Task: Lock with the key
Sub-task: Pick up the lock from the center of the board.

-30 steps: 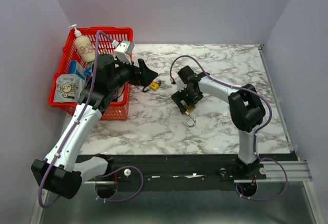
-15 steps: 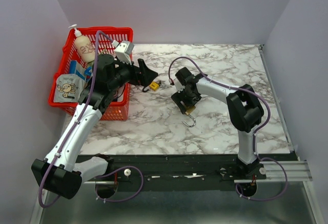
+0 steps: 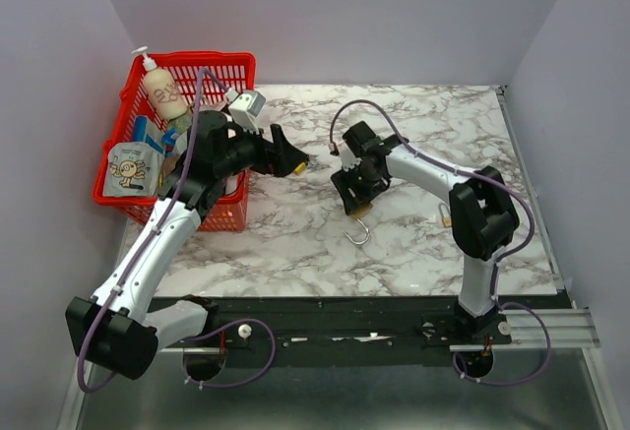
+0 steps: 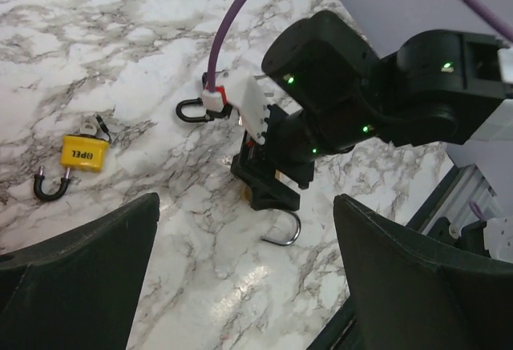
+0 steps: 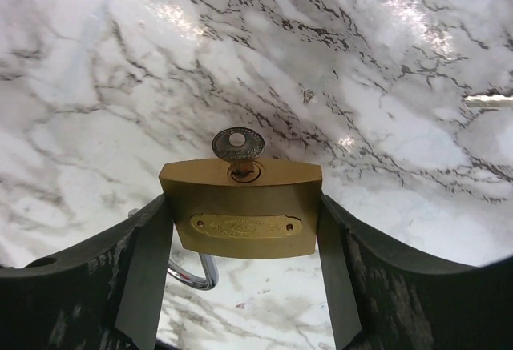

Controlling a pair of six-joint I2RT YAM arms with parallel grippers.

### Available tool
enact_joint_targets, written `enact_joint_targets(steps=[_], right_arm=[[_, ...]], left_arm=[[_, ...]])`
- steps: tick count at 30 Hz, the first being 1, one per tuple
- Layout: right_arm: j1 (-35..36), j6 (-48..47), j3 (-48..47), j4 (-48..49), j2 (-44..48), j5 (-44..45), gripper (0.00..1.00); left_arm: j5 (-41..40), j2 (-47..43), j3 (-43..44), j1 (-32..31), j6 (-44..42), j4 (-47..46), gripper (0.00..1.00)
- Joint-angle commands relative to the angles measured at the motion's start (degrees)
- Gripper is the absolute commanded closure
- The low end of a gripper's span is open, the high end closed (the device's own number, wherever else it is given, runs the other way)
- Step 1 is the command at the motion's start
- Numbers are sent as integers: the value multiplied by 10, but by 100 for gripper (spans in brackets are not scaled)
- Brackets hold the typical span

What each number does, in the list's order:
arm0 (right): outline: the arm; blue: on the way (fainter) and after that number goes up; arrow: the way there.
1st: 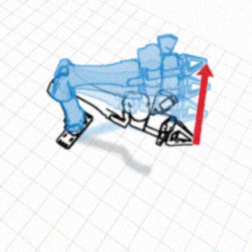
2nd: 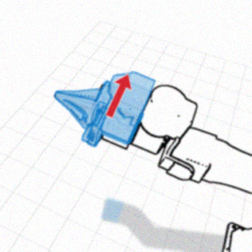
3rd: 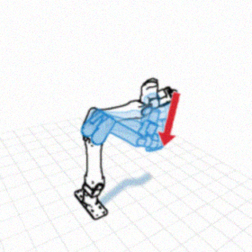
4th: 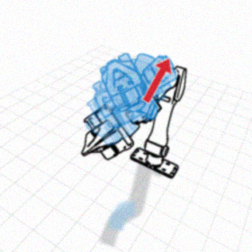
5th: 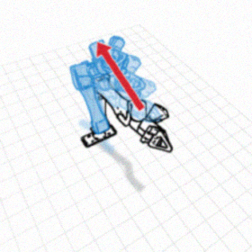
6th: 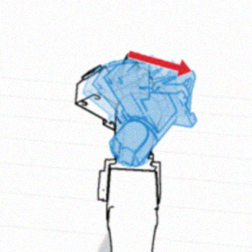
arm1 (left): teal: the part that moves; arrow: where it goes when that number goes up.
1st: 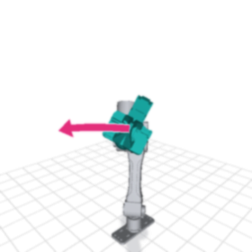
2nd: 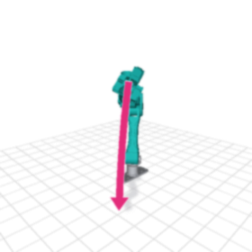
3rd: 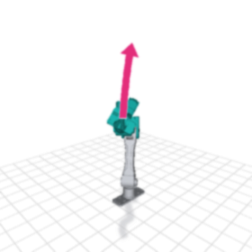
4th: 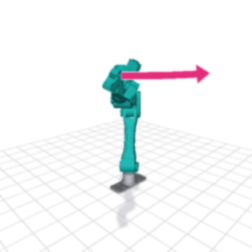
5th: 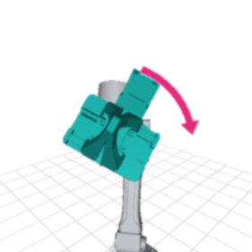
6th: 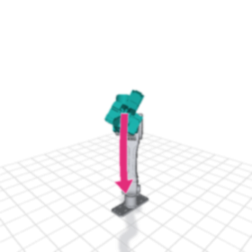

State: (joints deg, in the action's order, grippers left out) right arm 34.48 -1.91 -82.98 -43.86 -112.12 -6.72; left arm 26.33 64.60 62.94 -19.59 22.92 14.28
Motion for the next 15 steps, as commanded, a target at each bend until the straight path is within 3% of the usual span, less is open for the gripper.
enact_joint_targets(steps=[1, 9, 15], right_arm=[[-29, 37, -47, -18, 58, -67, 49], [-95, 76, -72, -29, 90, -134, 49], [-137, 109, -88, -29, 108, -177, 49]], left_arm=[[33, 11, -20, -13, 8, -8, 5], [3, 23, -37, -77, -19, -9, 9], [-133, 26, -44, -210, -167, 10, 9]])
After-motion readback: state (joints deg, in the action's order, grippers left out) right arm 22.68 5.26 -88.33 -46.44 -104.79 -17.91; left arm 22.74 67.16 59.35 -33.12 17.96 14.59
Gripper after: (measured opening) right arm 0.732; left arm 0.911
